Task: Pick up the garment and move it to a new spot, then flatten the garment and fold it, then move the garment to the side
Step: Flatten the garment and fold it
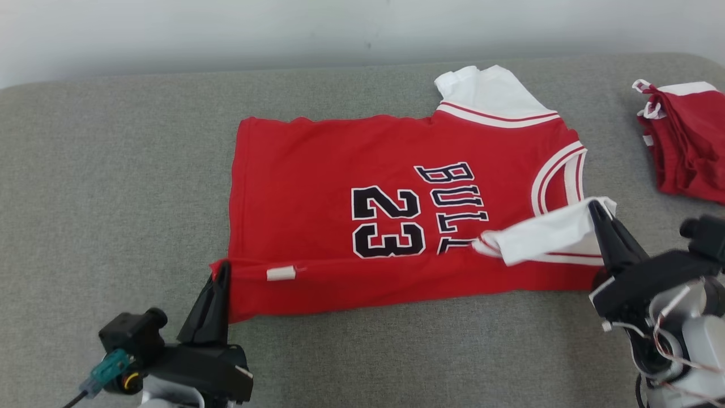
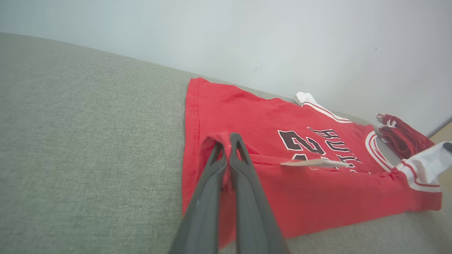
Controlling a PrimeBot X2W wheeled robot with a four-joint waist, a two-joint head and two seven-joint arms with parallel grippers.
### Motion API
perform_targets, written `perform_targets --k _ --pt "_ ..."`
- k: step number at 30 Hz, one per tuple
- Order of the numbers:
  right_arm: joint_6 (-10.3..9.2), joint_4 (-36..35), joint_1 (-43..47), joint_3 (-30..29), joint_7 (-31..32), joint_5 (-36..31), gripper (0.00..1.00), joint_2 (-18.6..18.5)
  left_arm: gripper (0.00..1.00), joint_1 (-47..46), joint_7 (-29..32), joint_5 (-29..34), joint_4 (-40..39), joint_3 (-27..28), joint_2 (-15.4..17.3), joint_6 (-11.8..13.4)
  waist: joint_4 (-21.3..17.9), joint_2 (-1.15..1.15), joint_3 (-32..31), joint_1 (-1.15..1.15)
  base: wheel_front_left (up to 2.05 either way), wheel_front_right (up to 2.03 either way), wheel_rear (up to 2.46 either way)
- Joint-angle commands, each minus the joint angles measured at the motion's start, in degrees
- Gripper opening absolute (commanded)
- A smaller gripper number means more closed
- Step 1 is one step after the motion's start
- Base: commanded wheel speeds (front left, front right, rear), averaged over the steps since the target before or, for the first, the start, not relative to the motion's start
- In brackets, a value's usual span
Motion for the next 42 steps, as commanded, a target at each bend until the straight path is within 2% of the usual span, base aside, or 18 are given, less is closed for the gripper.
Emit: perform_targets --k 1,5,11,12,13,14,15,22,26,30,34,40,41,42 --pt "-0.13 4.25 -3.52 0.83 -0.64 -0.52 0.0 -0.64 0.0 -2.37 -0.01 0.6 1.8 -0.46 -0.41 -0.8 0.38 -0.01 0.67 -0.01 0.0 0.0 0.0" --pt "-0.13 12.54 -9.57 2.78 -2.85 -1.05 0.0 -1.23 0.0 -6.15 -0.04 0.82 5.9 -1.15 -0.79 -1.98 0.34 -0.01 1.34 -0.01 0.0 0.0 0.0" --pt "-0.13 20.15 -14.28 5.95 -6.3 -0.56 0.01 -1.36 0.0 -9.99 -0.37 1.47 11.42 -1.72 -0.72 -3.06 -0.26 -0.01 1.81 -0.01 0.0 0.0 0.0" --pt "-0.13 21.38 -14.91 6.31 -7.17 -0.4 0.36 -1.42 0.0 -10.49 -0.48 1.66 12.47 -1.84 -0.69 -3.24 -0.43 -0.01 1.79 -0.01 0.0 0.0 0.0" --pt "-0.13 22.41 -15.4 6.82 -8.05 -0.1 1.0 -1.54 0.06 -11.14 -0.79 1.86 13.47 -1.84 -0.78 -3.24 -0.5 -0.01 1.73 -0.01 0.0 0.0 0.0" --pt "-0.13 23.23 -15.66 7.57 -9.04 -0.08 1.0 -1.95 0.95 -11.64 -1.05 2.38 14.37 -1.8 -0.76 -3.26 -0.56 -0.01 1.52 -0.01 0.0 0.0 0.0" --pt "-0.13 23.79 -15.54 8.52 -10.06 -0.15 1.0 -2.59 1.0 -11.78 -1.32 2.37 15.08 -1.81 -0.91 -3.33 -0.59 -0.01 1.28 -0.01 0.0 0.0 0.0" --pt "-0.13 24.67 -10.5 16.87 -16.5 -1.96 1.0 -8.81 1.0 -7.84 -2.36 3.49 16.72 -0.34 -1.67 -3.6 -0.49 -0.01 -1.18 -0.01 0.0 0.0 0.0" --pt "-0.13 25.52 -6.95 19.02 -17.68 -1.18 1.0 -10.86 1.0 -3.98 -2.44 5.49 15.22 0.22 -1.69 -2.56 -0.63 -0.01 -1.79 -0.01 0.0 0.0 0.0" --pt "-0.13 26.34 -5.33 20.1 -18.53 -0.93 1.0 -11.59 1.0 -1.01 -2.45 7.88 14.29 -0.51 -1.75 -2.12 -0.85 -0.01 -1.36 -0.01 0.0 0.0 0.0" --pt "-0.13 27.54 -6.37 20.45 -19.08 -0.36 1.0 -10.72 1.0 -0.94 -2.47 8.85 14.89 -0.34 -2.01 -2.01 -1.07 -0.01 -0.47 -0.01 0.0 0.0 0.0" --pt "-0.13 31.52 -8.83 21.09 -18.77 -0.15 1.0 -8.86 1.0 -3.86 -2.46 9.76 19.55 -0.7 -2.55 -2.88 -1.07 -0.01 0.55 -0.01 0.0 0.0 0.0" --pt "-0.13 32.34 -9.05 21.33 -18.6 -0.02 0.5 -8.53 1.0 -4.24 -2.47 9.78 20.61 -0.93 -2.75 -2.9 -1.04 -0.01 0.58 -0.01 0.0 0.0 0.0" --pt "-0.13 32.91 -9.38 21.49 -18.8 0.25 0.37 -8.14 0.93 -4.58 -2.47 9.86 21.5 -1.1 -2.94 -3.13 -1.05 -0.01 0.53 -0.01 0.0 0.0 0.0"
